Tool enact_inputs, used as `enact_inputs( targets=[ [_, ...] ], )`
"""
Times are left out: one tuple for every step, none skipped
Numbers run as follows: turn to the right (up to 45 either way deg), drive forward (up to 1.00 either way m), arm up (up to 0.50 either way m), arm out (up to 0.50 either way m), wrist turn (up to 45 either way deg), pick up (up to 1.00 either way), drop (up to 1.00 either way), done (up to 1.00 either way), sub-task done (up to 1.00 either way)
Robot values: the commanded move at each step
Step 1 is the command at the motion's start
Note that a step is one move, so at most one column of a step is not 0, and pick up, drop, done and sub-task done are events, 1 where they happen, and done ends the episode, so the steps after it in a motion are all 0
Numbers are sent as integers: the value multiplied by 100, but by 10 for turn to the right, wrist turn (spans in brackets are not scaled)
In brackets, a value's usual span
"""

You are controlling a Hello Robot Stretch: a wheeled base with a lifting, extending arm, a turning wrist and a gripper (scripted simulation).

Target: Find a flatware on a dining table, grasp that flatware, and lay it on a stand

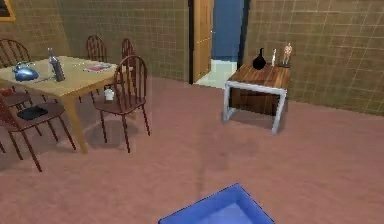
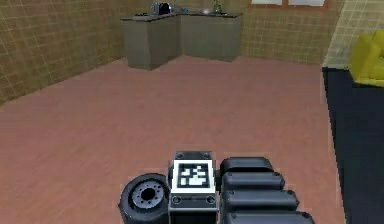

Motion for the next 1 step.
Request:
enact_inputs(
  targets=[
    [0,100,0,0,0,0,0,0,0]
  ],
)
